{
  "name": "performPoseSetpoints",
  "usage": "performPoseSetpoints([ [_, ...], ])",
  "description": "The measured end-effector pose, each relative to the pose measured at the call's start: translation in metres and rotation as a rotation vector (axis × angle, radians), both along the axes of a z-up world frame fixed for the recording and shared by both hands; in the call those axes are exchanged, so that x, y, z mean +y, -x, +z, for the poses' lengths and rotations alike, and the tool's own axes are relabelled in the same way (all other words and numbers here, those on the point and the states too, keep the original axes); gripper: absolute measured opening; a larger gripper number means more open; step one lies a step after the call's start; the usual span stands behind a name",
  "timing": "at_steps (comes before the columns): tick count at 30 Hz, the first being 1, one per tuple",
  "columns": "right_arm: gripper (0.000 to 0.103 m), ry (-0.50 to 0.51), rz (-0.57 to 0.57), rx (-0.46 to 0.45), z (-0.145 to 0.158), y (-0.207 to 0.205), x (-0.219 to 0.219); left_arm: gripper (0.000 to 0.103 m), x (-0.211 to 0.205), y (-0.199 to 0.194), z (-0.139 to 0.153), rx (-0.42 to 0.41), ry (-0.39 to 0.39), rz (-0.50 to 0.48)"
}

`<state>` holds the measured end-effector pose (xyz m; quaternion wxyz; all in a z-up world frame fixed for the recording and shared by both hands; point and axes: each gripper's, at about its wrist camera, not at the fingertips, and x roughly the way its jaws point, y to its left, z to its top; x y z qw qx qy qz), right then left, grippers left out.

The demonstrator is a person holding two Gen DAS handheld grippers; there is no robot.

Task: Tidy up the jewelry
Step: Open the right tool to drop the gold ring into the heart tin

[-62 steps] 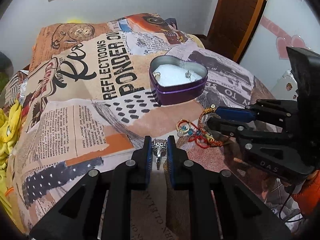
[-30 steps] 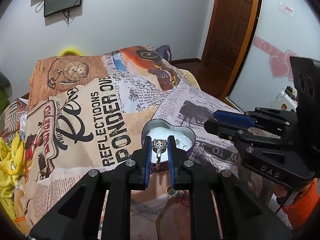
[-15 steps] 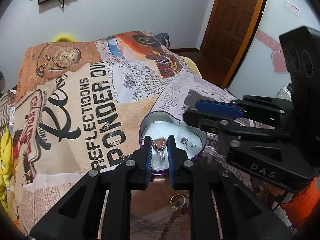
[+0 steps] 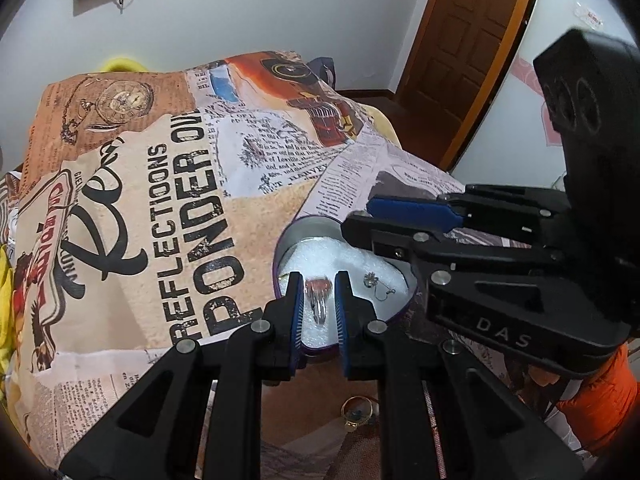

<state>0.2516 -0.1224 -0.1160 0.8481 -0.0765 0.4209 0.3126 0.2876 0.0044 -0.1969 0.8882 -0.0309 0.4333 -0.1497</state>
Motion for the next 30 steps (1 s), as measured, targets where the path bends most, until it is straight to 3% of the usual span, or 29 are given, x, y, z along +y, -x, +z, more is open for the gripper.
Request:
performPoseSetpoints([
  [18, 0.02, 0.026, 0.016, 0.041, -0.005, -0.001, 0.005, 0.014, 0.029, 0.013, 0.016, -0.03, -0.011, 0.076],
  [30, 0.021, 0.045, 0.003, -0.002, 0.013, 0.021, 0.001, 0.015, 0.027, 0.03, 0.031, -0.048, -0.034, 0.085],
])
